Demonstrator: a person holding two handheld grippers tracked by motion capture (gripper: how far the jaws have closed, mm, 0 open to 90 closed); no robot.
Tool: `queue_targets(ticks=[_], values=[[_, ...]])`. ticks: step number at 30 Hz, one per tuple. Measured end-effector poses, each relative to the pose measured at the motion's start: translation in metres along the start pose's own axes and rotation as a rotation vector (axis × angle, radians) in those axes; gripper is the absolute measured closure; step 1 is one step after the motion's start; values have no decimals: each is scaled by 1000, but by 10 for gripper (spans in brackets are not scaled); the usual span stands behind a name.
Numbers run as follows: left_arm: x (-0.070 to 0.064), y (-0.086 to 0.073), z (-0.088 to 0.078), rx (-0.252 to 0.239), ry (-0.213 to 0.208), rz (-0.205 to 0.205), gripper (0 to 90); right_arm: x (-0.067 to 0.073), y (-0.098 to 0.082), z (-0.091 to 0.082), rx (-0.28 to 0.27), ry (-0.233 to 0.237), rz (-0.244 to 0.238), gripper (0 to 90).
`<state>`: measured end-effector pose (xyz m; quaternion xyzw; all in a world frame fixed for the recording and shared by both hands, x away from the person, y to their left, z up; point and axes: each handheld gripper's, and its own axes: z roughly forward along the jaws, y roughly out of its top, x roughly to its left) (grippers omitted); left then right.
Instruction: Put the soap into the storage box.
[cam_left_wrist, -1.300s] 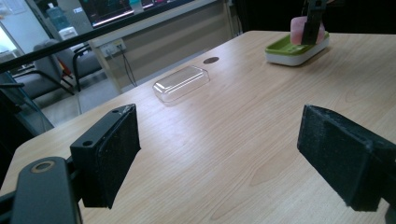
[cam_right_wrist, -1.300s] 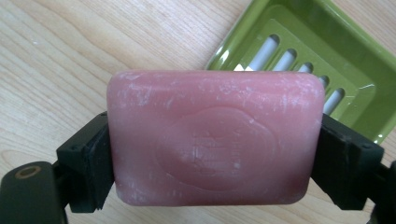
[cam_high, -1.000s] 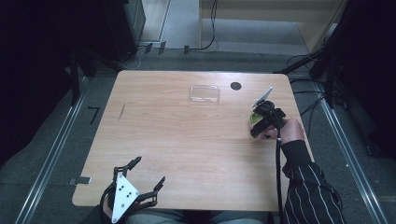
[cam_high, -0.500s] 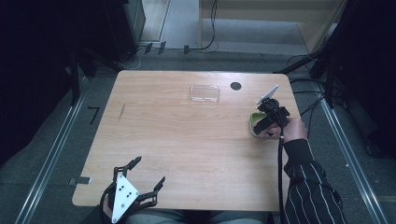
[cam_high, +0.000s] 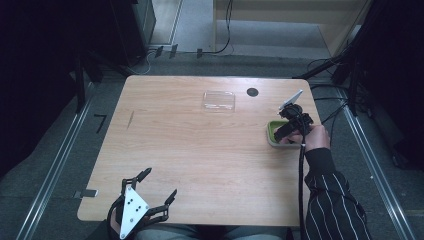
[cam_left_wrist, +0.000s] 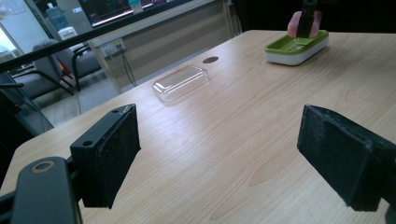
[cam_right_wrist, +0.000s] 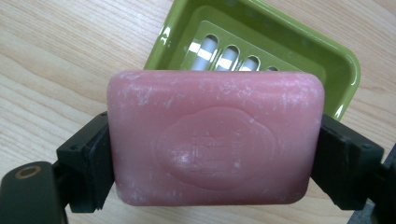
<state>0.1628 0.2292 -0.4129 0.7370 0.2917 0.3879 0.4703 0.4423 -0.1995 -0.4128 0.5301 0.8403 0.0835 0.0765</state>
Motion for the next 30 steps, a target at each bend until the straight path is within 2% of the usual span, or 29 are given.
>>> queue_targets(ticks=[8,27,30], values=[[0,0,0,1,0,1,136,-5,3,2,4,1,26,136],[-1,0,1,3,0,0,136,-9,13,5,3,-6,47,136],[0,0,0,3,1,-1,136,-10,15,5,4,-19,66,136]])
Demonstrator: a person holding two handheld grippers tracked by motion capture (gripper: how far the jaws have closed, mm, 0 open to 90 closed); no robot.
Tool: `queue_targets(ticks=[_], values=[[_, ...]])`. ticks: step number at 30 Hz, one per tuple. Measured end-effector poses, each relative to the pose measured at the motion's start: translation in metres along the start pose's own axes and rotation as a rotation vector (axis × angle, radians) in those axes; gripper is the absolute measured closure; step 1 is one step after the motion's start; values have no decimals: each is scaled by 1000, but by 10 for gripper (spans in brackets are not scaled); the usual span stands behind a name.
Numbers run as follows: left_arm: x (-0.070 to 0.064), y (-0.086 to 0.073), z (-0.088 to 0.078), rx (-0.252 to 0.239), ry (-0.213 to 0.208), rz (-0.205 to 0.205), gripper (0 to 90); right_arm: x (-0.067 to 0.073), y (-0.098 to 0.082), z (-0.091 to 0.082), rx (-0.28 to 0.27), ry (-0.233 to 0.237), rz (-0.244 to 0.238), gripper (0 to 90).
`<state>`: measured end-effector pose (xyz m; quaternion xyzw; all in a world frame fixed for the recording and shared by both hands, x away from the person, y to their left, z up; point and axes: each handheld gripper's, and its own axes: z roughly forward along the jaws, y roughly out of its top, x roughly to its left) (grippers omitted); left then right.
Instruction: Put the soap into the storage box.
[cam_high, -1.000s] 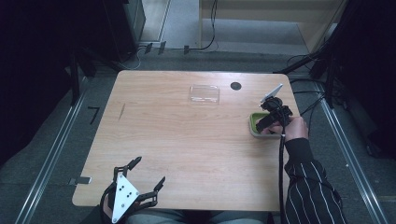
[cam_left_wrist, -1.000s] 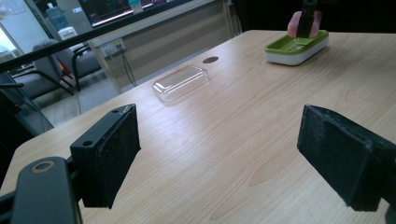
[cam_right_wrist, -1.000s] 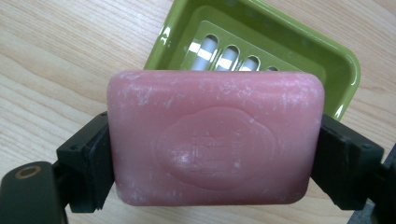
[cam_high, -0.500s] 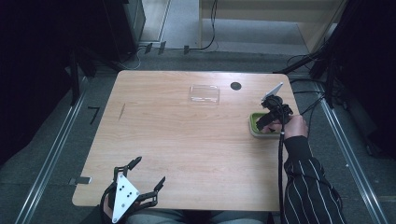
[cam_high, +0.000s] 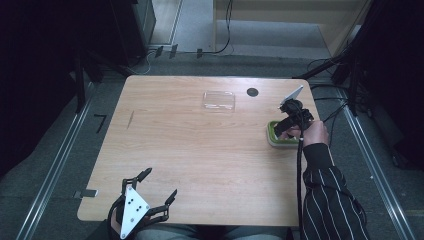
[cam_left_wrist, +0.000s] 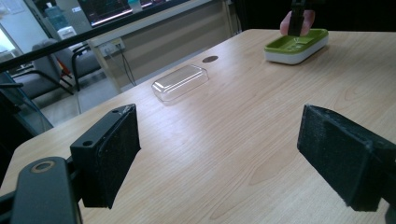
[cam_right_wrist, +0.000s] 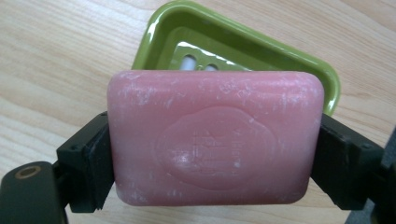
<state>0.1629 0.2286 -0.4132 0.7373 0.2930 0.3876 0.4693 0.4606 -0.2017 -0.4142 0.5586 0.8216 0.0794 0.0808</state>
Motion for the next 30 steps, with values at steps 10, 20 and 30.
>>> queue_targets(ticks=[10,20,30], values=[[0,0,0,1,-1,1,136,0,4,3,-5,11,15,136],[0,0,0,0,0,1,136,0,6,6,-5,4,30,136],[0,0,0,-2,-1,3,136,-5,6,8,-34,7,79,136]])
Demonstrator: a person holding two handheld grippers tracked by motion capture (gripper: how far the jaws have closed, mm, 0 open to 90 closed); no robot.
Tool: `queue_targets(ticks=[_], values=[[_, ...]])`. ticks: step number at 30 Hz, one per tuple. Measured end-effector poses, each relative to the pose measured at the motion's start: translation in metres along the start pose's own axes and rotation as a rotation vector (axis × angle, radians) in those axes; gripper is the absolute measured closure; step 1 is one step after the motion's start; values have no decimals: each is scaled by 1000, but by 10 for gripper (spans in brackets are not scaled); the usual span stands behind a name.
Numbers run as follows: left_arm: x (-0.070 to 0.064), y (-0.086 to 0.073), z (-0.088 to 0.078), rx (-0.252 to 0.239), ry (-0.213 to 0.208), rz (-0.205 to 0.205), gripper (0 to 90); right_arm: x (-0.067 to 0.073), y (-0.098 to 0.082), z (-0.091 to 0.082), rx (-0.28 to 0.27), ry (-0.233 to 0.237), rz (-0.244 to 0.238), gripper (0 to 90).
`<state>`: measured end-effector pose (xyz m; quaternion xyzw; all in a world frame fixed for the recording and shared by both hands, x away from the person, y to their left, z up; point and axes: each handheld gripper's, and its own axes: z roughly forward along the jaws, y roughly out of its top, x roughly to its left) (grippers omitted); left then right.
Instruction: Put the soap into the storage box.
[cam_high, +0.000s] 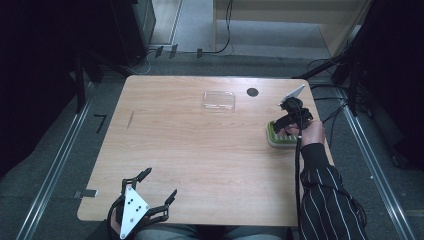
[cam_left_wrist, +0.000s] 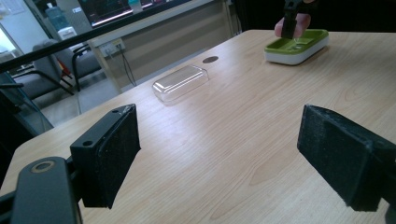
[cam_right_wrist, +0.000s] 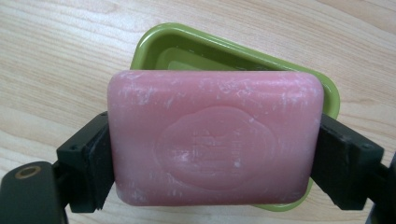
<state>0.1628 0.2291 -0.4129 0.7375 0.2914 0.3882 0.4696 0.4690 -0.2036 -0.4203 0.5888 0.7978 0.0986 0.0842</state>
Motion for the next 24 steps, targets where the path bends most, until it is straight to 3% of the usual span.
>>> queue_targets(ticks=[12,24], values=[[0,0,0,2,3,1,136,-7,-1,3,-25,16,72,136],[0,0,0,1,1,1,136,-11,-1,12,-3,14,105,136]])
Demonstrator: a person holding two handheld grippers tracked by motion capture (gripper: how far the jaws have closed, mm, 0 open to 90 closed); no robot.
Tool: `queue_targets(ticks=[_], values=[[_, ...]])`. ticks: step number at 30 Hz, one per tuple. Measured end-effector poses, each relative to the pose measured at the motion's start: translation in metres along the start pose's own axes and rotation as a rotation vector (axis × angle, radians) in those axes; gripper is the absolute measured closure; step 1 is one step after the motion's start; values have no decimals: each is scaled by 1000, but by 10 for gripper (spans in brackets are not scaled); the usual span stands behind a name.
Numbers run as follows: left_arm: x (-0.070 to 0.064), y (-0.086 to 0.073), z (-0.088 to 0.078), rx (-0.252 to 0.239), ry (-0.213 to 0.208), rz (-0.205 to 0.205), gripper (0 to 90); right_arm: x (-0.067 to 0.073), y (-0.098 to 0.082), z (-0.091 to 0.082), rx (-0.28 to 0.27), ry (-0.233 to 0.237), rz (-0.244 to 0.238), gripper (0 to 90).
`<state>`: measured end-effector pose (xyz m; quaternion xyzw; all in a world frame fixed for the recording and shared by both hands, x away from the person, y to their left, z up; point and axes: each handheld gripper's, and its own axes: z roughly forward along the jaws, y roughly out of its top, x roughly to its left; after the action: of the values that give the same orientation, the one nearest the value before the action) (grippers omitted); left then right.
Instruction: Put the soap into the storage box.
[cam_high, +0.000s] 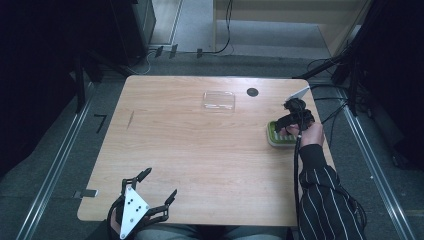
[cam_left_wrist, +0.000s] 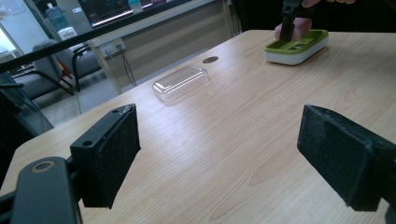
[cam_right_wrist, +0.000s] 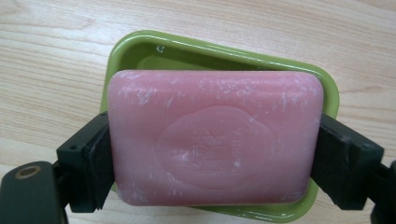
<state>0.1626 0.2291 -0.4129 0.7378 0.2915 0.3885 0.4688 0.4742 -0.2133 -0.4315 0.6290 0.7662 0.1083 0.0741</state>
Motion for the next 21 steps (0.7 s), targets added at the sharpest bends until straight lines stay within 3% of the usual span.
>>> queue_targets(ticks=[21], values=[[0,0,0,0,0,0,136,-2,1,13,34,1,54,135]])
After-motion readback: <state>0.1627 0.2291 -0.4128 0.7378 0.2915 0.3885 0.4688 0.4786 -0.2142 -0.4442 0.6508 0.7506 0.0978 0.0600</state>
